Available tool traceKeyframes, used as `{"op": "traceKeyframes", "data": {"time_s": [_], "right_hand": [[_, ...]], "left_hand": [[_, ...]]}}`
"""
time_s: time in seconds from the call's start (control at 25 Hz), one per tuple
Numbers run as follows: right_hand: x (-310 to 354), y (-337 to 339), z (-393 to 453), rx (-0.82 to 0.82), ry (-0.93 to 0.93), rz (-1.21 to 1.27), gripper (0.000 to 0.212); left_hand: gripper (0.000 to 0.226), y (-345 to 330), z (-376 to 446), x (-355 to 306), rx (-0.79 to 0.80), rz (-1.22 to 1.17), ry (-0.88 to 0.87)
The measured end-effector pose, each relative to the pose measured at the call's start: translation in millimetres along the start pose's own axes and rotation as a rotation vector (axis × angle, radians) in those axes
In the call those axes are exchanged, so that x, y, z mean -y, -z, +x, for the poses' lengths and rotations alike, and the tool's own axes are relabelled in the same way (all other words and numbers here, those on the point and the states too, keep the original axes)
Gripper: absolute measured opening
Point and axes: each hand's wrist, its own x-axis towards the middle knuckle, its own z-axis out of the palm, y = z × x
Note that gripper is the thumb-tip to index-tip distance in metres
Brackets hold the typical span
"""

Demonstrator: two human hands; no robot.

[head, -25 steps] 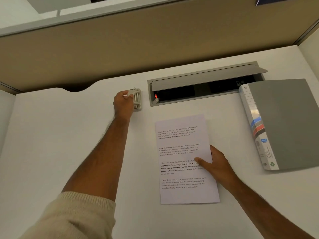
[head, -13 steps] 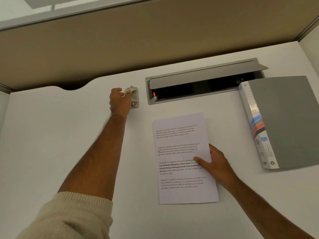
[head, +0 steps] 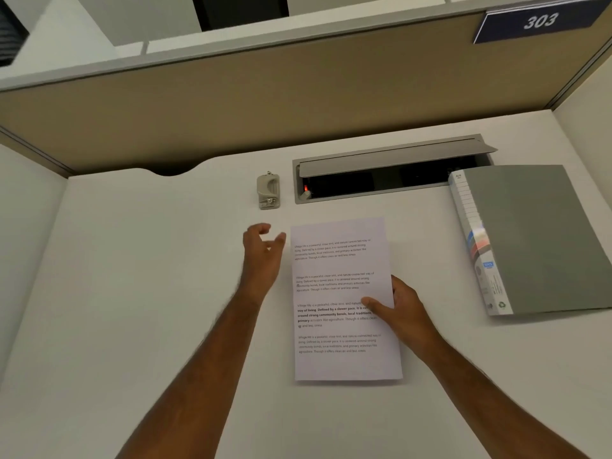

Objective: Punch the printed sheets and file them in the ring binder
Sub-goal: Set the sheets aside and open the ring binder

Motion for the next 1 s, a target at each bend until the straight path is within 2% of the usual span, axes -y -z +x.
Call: {"op": "traceKeyframes", "data": {"time_s": [0.28,0.4,0.48,0.76,1.0], "right_hand": [[12,-9,-40,0.040,0.066,-0.013,0.039],[8,-12,-55,0.055,0.080,-0.017,0.041],[5,-14,-63,0.069,0.088,-0.026,0.043],[10,-20,-86,0.006,0.154,-0.017,0.035],[44,-18,-96,-0.084,0.296,-0.007,0.031]], "left_hand": [[0.052,25,-99,23,0.305,-0.404,0.353],[0.046,34,-139,31,0.479,-0.521,0.373],[0.044,40,-159,36,0.540,-0.537,0.349],[0.031,53,-193,19,0.399,-0.319,0.160],[0.025,63,-196,-17,0.286,-0.264,-0.040]]}}
